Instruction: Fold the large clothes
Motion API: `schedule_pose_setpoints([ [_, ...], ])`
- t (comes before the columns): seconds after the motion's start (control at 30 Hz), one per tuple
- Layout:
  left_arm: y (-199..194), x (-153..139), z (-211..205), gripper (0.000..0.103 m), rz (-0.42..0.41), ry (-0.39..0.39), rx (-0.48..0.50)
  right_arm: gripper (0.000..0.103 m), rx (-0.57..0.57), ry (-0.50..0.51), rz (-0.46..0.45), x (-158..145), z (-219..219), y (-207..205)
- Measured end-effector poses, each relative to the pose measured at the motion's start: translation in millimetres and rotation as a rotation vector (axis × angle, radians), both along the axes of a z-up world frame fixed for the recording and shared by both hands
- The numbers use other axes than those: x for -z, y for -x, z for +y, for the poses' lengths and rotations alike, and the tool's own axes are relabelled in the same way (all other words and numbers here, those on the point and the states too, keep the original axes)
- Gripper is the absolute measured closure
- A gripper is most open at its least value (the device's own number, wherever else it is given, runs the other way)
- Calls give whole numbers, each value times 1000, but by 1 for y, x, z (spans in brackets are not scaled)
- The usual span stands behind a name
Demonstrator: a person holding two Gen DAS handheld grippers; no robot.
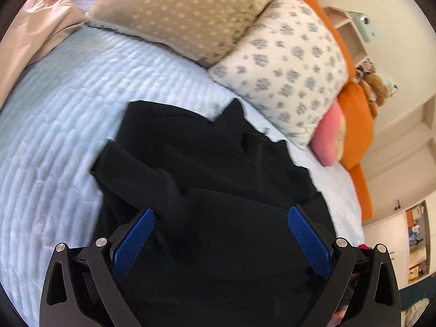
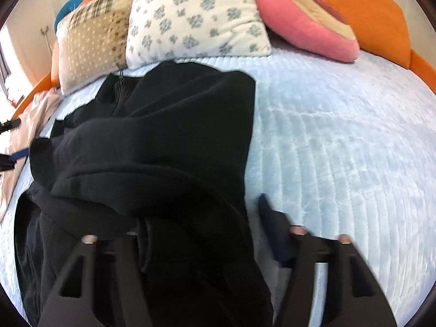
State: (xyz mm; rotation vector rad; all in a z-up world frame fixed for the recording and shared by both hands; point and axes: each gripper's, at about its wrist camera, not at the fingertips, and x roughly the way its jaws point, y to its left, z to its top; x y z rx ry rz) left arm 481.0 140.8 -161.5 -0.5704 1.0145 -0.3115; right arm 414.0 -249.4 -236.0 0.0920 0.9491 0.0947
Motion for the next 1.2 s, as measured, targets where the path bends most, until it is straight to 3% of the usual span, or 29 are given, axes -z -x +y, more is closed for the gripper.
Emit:
schedule_pose_setpoints([
  [0.1, -6, 8, -16, 3, 46, -211, 12, 59, -2, 15, -6, 4, 2, 2],
  [0.17, -11, 28, -13, 3, 128, -285, -14, 59, 12, 1, -3, 5, -3, 5],
  [0.33, -10, 78, 23, 3, 284, -277, -144, 58, 19, 30, 6, 7, -10, 12],
  [0.47, 6, 68, 21, 3, 229, -305, -96, 58, 5, 20, -28, -19, -7, 29],
  [0.6, 24, 32, 20, 3, 153, -244, -117, 58, -6, -66, -130, -57, -6, 41],
  [0.7, 32, -2, 13, 3, 66, -217, -130, 58, -19, -112, -205, -87, 4, 34],
  [0.8, 24, -20, -4, 3, 2, -210, -112, 58, -3, -115, -222, -99, 14, 12],
  [0.9, 2, -11, -20, 3, 11, -242, -100, 59, 27, -119, -159, -85, 18, -14],
  [1.0, -15, 21, -22, 3, 100, -270, -115, 59, 44, -111, -98, -60, 20, -23],
  [1.13, -7, 55, 1, 3, 201, -299, -166, 61, 40, -93, -24, -24, 21, -22],
  [1.2, 1, 71, 11, 5, 227, -277, -157, 61, 32, -66, -5, -12, 24, -19],
])
